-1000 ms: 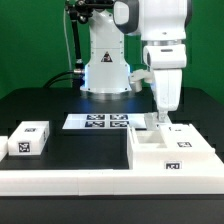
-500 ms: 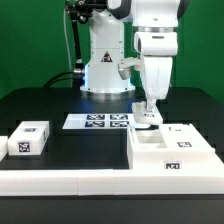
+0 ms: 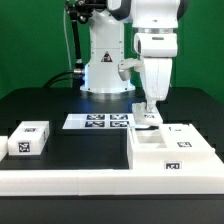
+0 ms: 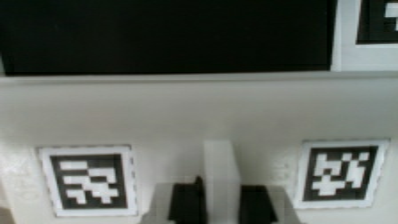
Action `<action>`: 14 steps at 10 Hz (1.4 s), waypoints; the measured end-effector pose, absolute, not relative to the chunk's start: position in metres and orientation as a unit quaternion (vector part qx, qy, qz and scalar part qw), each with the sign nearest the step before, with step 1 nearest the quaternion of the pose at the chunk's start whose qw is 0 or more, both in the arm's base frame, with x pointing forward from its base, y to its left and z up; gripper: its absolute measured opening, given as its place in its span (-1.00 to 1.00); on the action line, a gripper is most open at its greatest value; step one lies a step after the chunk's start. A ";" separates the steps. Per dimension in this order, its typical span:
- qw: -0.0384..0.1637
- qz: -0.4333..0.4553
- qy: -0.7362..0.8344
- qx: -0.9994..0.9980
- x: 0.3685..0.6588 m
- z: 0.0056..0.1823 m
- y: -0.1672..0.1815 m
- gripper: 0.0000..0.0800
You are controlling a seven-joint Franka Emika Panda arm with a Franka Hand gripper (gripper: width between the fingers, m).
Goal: Assemble cabinet
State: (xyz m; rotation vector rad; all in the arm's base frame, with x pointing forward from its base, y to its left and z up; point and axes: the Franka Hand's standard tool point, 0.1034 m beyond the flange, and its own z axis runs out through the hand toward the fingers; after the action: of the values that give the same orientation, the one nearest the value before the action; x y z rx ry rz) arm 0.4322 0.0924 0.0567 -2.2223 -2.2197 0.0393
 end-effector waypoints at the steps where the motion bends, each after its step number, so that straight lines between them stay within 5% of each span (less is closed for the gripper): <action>1: 0.001 0.011 -0.708 -0.706 0.433 0.056 0.089 -0.84; 7: 0.035 -0.024 -0.710 -0.703 0.437 0.049 0.066 -0.84; 14: 0.029 -0.022 -0.702 -0.712 0.443 0.061 0.073 -0.84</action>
Offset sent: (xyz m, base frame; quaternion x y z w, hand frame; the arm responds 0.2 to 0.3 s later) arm -0.0080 0.0155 0.0091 0.0127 0.1965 -0.0083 0.9804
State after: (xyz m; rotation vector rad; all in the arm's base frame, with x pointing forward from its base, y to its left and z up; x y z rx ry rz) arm 0.4431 0.0730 0.0614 -2.1956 -2.1642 -0.0691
